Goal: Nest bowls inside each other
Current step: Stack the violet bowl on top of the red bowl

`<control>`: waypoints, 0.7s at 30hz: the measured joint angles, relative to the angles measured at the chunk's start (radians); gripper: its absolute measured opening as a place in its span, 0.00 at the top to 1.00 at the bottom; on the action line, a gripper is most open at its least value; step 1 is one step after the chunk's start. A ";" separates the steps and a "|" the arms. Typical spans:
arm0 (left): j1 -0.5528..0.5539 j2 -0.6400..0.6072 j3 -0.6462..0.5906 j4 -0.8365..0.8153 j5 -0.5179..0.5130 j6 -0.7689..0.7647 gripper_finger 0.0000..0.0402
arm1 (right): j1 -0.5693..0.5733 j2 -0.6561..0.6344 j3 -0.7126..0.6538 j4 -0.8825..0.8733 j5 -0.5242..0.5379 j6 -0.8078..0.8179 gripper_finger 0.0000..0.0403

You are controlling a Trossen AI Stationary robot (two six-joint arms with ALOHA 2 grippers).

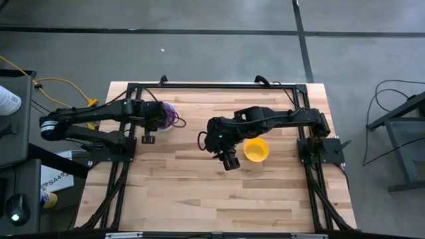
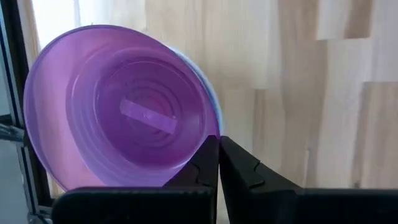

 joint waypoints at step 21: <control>0.144 0.086 -0.060 0.116 0.076 0.062 1.00 | 0.003 0.000 0.000 0.000 -0.034 0.003 0.56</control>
